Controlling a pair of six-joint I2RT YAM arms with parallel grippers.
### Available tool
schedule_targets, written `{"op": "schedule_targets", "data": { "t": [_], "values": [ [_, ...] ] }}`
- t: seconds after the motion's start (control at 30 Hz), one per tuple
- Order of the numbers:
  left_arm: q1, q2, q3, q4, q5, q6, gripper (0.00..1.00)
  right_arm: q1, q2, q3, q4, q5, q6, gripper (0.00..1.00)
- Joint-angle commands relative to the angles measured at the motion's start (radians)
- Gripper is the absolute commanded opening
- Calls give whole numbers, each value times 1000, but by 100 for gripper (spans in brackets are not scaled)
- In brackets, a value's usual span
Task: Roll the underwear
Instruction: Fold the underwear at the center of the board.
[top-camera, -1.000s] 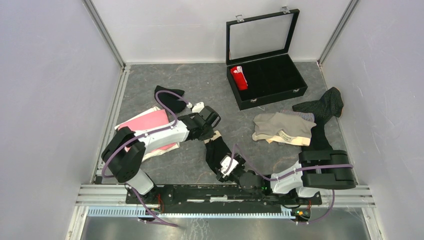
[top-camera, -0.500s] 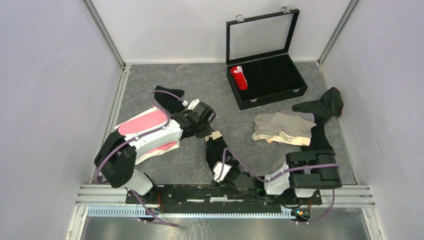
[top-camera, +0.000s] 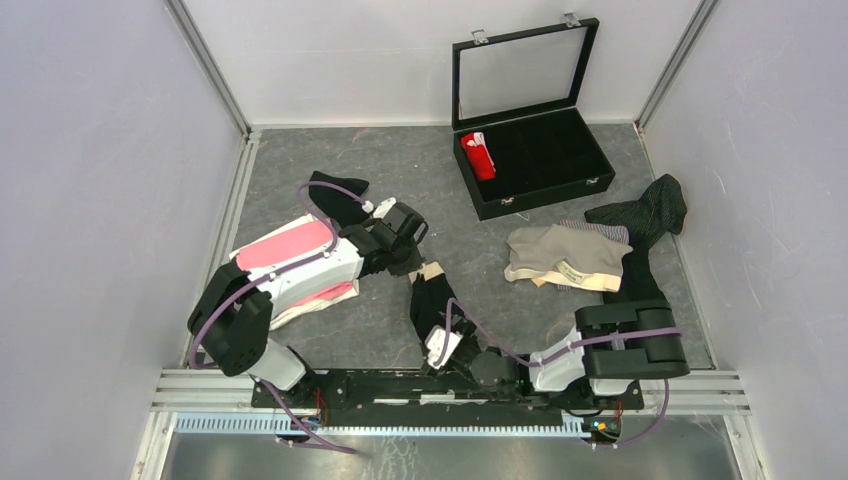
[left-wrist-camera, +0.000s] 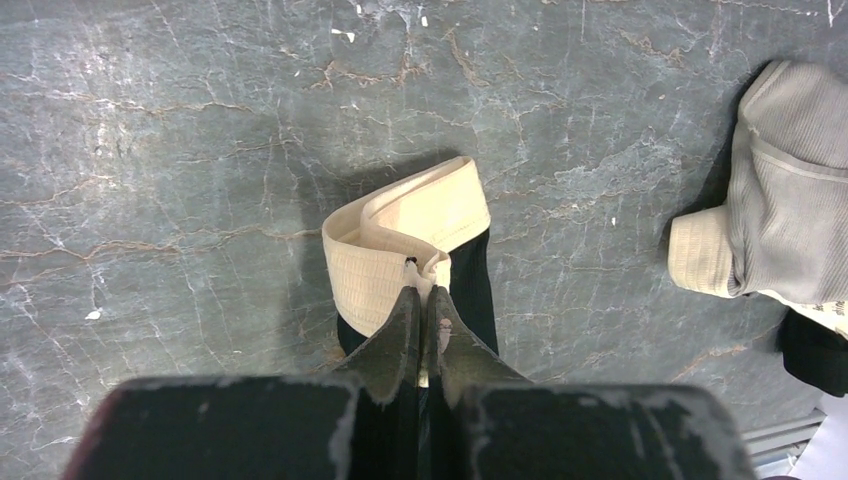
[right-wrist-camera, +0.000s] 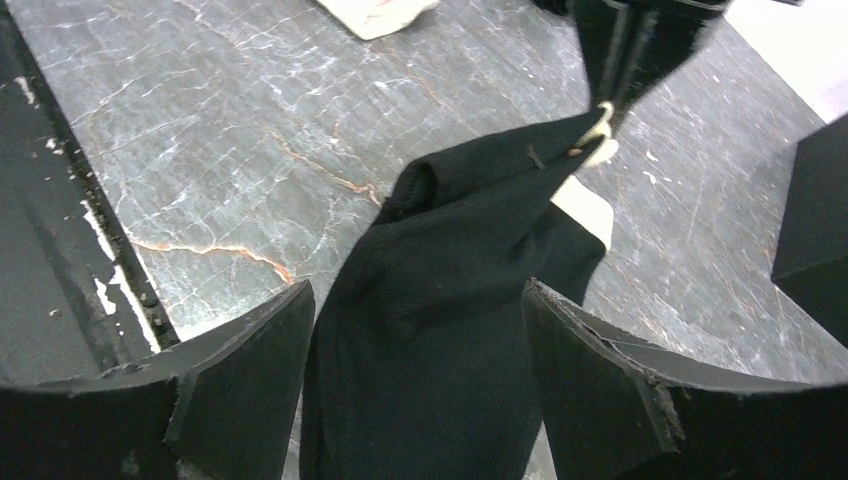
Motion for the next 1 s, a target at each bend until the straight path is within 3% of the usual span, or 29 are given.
{"op": "schedule_targets", "data": {
  "t": [0.0,0.13,0.27,0.43,0.7,0.97],
  "values": [
    [13,-36,-18,16,13,-46,2,6,-101,-20,-67,122,107,82],
    [19,-50,-48,51,29,-63,2,3,-205,34,-302,174,259,82],
    [21,-49,-55,59,36,-62,2,-27,-248,213,-707,218,484,83],
    [21,-46,-55,62,37,-57,2,-109,-241,418,-1093,94,751,84],
    [21,-60,-56,64,42,-57,2,-187,-167,496,-1140,-34,800,84],
    [21,-60,-59,73,53,-52,2,-204,-102,553,-1134,-80,738,83]
  ]
}}
